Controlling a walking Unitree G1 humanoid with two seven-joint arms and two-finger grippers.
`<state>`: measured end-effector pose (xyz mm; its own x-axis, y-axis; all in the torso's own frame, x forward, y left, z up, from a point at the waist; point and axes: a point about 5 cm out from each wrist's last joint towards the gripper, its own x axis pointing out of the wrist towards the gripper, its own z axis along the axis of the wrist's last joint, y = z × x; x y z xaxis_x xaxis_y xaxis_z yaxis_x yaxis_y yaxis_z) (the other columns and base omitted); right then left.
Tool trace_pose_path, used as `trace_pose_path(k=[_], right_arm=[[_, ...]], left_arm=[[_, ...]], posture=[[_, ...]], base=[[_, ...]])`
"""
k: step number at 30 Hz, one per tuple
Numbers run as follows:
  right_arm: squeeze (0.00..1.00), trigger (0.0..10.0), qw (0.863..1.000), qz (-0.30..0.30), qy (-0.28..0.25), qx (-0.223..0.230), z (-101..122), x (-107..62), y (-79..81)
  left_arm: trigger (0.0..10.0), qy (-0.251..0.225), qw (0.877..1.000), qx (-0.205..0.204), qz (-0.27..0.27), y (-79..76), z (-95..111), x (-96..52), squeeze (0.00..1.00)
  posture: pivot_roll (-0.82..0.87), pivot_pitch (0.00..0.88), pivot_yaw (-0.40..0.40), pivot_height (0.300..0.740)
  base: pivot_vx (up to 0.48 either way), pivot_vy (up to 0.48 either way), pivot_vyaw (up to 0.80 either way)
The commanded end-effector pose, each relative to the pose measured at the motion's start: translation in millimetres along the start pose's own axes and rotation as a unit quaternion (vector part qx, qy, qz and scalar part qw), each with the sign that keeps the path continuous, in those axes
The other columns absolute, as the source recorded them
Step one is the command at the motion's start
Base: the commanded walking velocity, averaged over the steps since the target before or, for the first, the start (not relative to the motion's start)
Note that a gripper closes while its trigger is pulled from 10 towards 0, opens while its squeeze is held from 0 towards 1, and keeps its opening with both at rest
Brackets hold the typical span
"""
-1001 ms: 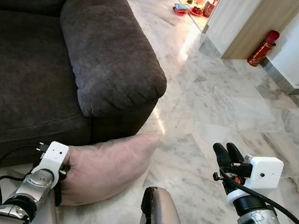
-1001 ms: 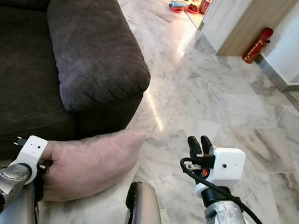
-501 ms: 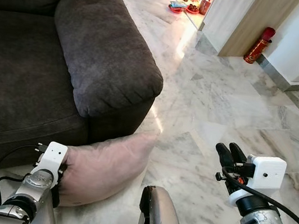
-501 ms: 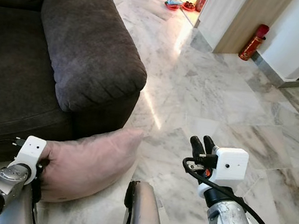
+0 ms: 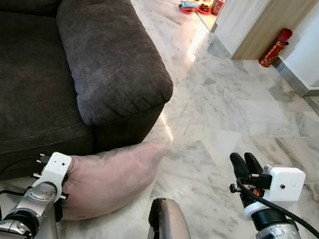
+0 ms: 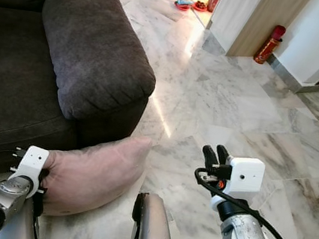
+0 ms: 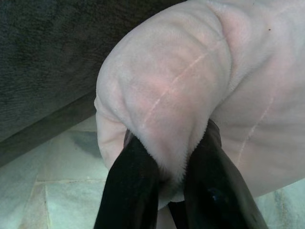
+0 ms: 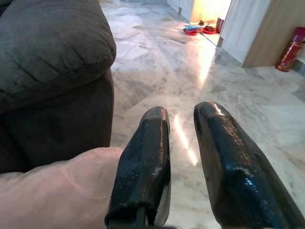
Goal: Move the pillow to the sofa from floor
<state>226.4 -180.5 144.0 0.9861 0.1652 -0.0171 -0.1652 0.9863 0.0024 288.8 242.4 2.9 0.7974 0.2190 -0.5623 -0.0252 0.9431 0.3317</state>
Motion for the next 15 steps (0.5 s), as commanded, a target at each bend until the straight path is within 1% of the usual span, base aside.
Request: trace_pose_path(k=[1,10,12,15], right_arm=[[0.0,10.0,1.0,-0.006,-0.003,-0.001,2.3,-1.2,-1.9],[0.0,10.0,1.0,-0.007,-0.004,0.003,1.0,0.9,0.2],[0.0,10.0,1.0,-0.006,-0.005,0.005,-0.2,2.9,1.5],[0.0,10.0,1.0,-0.005,-0.005,0.007,-1.1,4.4,2.8]], left_arm=[[0.0,0.01,1.0,-0.003,0.007,0.7,-8.1,-1.4,0.0],[0.0,-0.009,1.0,-0.001,0.023,7.2,-3.3,-1.3,0.0],[0.0,-0.025,0.999,0.0,0.032,8.9,0.0,-1.6,0.0],[0.0,-0.034,0.999,-0.001,0.035,9.6,1.2,-2.0,0.0]], posture=[[-0.17,0.096,-0.21,0.496],[-0.16,0.093,-0.201,0.496],[-0.15,0.085,-0.196,0.496],[-0.15,0.083,-0.193,0.496]], base=[[0.0,0.0,0.0],[0.0,0.0,0.0],[0.0,0.0,0.0],[0.0,0.0,0.0]])
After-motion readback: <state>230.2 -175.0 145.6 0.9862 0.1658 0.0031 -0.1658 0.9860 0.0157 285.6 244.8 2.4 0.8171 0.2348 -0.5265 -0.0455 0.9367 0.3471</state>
